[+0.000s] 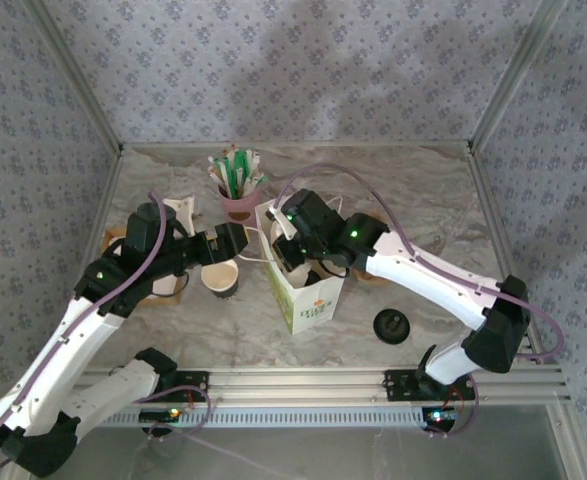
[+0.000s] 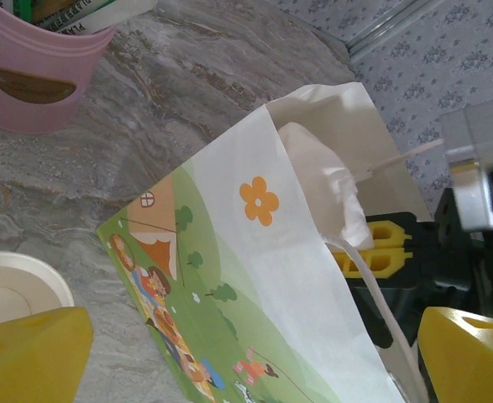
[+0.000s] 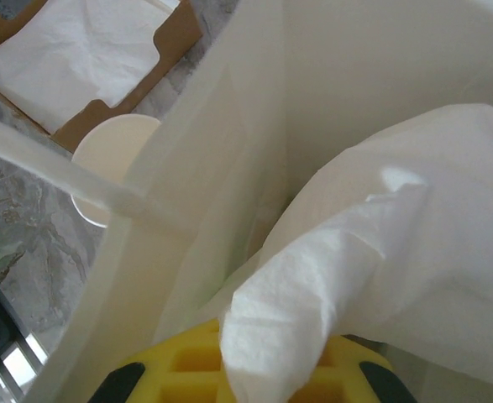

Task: Pack the takeout coffee

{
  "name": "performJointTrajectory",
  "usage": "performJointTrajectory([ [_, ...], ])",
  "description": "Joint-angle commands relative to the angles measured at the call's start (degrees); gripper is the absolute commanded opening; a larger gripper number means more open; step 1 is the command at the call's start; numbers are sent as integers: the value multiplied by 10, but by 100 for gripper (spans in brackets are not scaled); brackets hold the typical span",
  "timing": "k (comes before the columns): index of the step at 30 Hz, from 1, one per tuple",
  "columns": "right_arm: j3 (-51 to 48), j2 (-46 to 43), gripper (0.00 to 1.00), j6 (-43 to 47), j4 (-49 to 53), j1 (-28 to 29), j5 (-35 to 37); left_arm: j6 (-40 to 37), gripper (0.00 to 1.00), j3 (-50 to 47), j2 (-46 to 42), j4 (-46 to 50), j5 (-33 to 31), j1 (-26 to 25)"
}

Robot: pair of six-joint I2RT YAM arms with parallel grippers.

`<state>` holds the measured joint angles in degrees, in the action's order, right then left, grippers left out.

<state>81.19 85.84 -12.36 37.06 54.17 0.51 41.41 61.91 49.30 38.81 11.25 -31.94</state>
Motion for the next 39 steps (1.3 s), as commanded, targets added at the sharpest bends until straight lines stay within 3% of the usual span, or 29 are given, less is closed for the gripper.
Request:
performJointTrajectory([
  [1, -11, 8, 0, -16, -23, -6, -19, 2, 99, 3, 4, -15, -5, -3],
  [21, -23, 71, 0, -26, -61, -17, -6, -3, 99, 20, 13, -11, -13, -12],
  [26, 0, 94, 0, -36, -61, -10, -2, -4, 99, 20, -9, -8, -43, -12],
  [39, 28, 67, 33, -46, -9, -1, 29, -1, 99, 27, -24, -4, -44, -17],
])
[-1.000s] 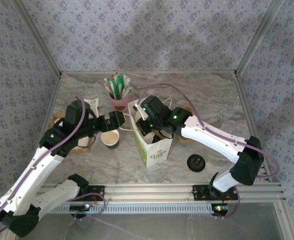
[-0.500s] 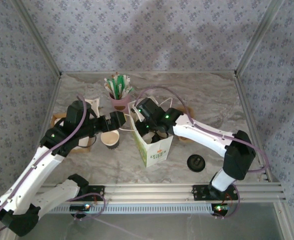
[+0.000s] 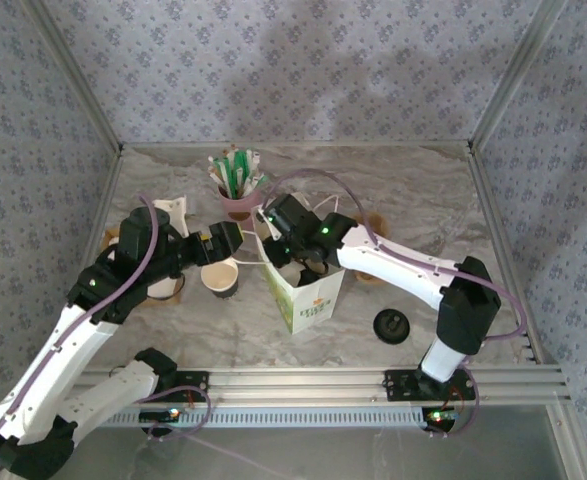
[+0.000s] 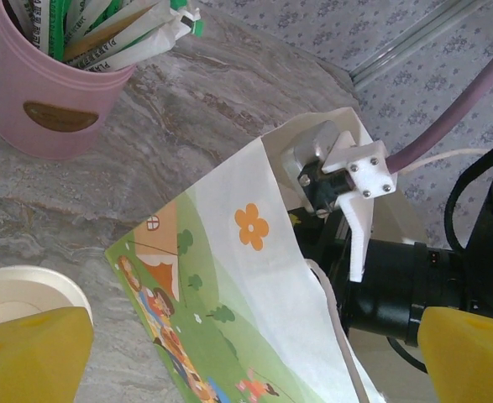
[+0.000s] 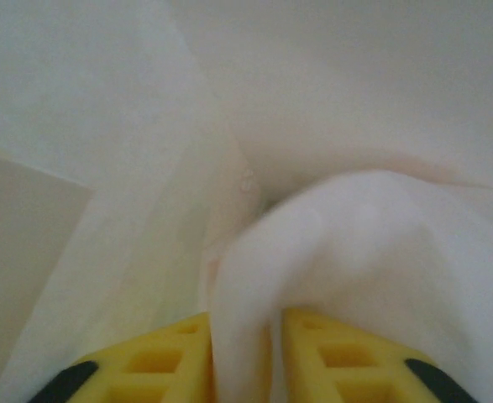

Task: Pack the takeout coffee

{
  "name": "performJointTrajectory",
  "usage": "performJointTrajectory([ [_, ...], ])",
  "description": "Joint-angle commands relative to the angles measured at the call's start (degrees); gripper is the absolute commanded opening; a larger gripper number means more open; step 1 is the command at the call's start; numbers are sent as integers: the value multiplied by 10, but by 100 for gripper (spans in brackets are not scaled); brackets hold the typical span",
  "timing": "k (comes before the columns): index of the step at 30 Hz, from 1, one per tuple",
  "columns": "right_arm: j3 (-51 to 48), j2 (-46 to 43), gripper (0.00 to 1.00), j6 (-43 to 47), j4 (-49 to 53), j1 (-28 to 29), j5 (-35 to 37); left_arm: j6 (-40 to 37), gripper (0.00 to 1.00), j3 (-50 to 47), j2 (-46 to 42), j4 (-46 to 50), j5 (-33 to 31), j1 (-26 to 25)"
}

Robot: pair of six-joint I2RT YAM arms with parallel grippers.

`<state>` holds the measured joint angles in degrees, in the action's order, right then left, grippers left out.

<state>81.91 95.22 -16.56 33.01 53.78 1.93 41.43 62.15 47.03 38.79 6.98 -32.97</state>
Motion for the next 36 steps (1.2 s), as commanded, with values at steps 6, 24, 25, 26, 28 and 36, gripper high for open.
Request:
performJointTrajectory([
  [6, 37, -50, 46, -1, 51, 5, 13, -13, 99, 50, 16, 18, -22, -38],
  [24, 97, -140, 53, 4, 72, 3, -44, -59, 99, 153, 36, 85, -39, -46],
  [25, 99, -144, 53, 4, 71, 3, -46, -60, 100, 159, 37, 86, -36, -47],
  [26, 101, -149, 53, 3, 70, 2, -51, -62, 99, 164, 38, 85, -31, -47],
  [28, 104, -162, 53, 1, 67, 3, -59, -63, 99, 170, 39, 79, -16, -47],
  [36, 90, -220, 57, 5, 53, -7, -80, -57, 99, 177, 43, 52, 29, -55],
])
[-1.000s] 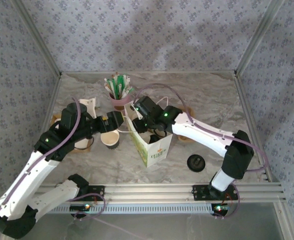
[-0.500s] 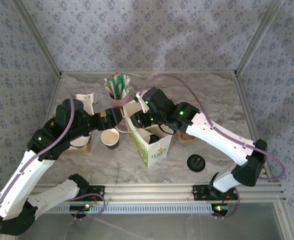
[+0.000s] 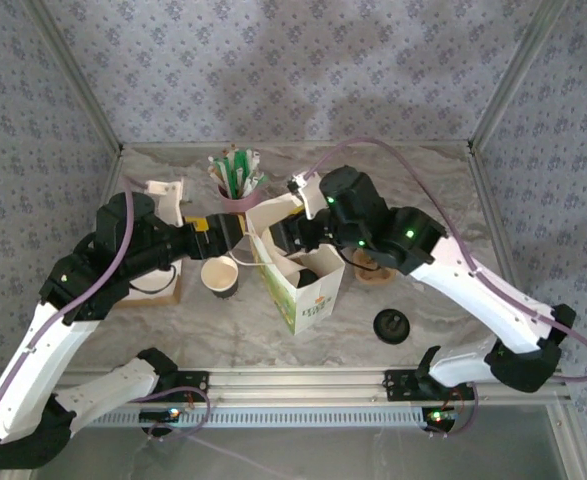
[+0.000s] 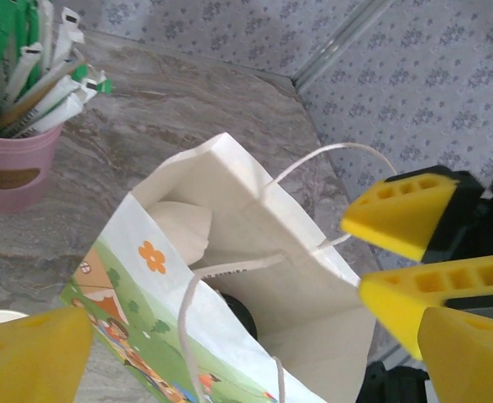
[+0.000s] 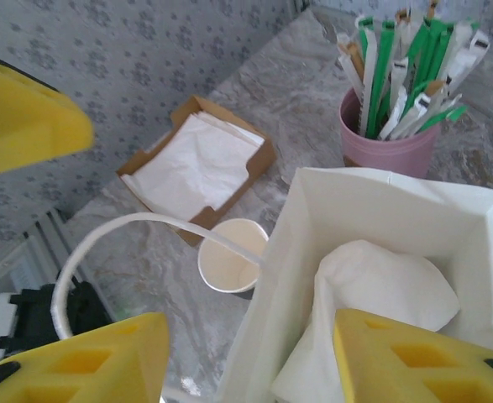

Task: Pack the takeout coffee

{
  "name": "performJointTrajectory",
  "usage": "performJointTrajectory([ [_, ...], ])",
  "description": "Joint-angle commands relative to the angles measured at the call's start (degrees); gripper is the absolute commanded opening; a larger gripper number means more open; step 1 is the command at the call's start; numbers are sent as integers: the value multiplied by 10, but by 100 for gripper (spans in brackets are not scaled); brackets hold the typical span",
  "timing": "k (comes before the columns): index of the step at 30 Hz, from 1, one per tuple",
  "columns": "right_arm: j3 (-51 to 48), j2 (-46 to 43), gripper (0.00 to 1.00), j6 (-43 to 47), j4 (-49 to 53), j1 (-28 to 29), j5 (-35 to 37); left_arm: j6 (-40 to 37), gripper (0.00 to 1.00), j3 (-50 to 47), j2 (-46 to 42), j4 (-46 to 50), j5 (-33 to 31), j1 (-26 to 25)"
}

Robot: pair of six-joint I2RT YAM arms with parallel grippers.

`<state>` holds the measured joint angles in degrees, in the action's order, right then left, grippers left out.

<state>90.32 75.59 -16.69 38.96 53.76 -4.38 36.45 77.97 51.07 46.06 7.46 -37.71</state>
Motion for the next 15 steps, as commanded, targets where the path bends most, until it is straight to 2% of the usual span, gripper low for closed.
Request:
performJointTrajectory([
  [1, 4, -27, 57, 7, -6, -10, -18, -7, 100, 19, 4, -24, 25, -9],
  [7, -11, -49, 57, 9, 4, -27, -23, -4, 99, 3, -4, -32, 16, -21],
  [15, -71, -115, 57, 13, 23, -71, -30, -1, 94, -57, -81, -16, -33, -21],
])
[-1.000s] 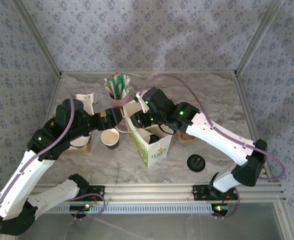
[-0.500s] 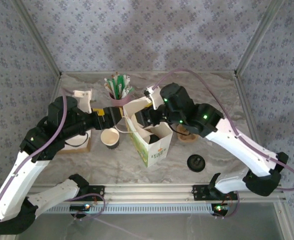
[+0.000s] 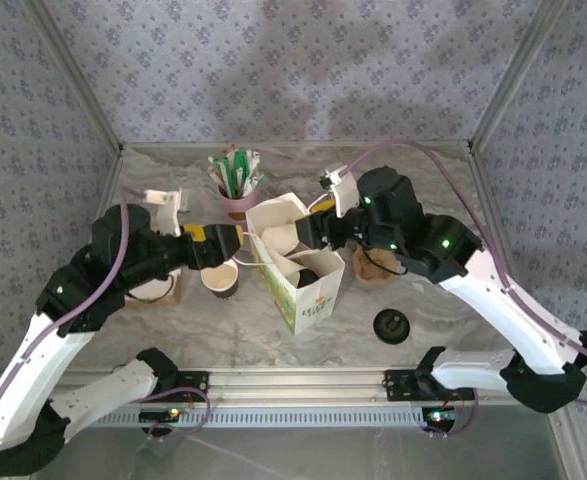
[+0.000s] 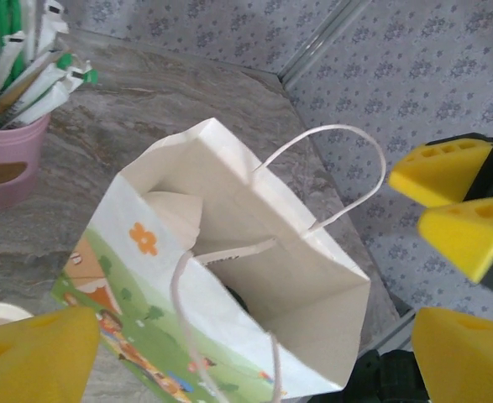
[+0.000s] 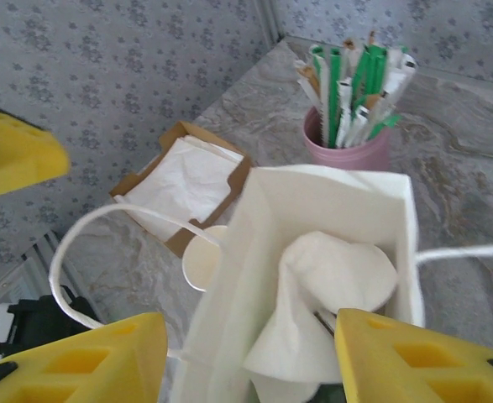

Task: Pack the takeout coffee

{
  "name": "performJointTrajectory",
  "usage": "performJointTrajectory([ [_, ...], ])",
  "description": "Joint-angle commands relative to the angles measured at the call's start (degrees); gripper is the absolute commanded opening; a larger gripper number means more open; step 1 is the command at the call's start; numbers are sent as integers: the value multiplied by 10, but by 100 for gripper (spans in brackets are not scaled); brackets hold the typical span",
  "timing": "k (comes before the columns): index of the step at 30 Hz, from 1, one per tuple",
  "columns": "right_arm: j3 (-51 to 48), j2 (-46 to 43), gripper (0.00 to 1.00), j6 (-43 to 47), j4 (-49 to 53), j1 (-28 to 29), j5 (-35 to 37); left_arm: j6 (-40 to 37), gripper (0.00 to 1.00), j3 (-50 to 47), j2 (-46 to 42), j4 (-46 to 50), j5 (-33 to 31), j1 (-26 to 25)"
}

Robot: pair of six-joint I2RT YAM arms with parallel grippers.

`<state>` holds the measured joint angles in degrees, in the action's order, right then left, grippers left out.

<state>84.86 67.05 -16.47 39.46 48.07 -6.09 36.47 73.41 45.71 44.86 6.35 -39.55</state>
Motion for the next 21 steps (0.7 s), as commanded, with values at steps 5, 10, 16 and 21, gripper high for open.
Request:
performJointTrajectory([
  [5, -60, -73, 57, 7, 30, -51, -26, 10, 83, -47, -56, 15, -35, -3],
  [10, -119, -127, 58, 3, 44, -84, -31, 30, 69, -106, -95, 23, -51, -3],
  [16, -199, -185, 56, -13, 76, -118, -36, 58, 56, -177, -116, 14, -57, -3],
  [21, -267, -223, 52, -29, 81, -130, -50, 76, 48, -222, -81, -34, -38, -3],
])
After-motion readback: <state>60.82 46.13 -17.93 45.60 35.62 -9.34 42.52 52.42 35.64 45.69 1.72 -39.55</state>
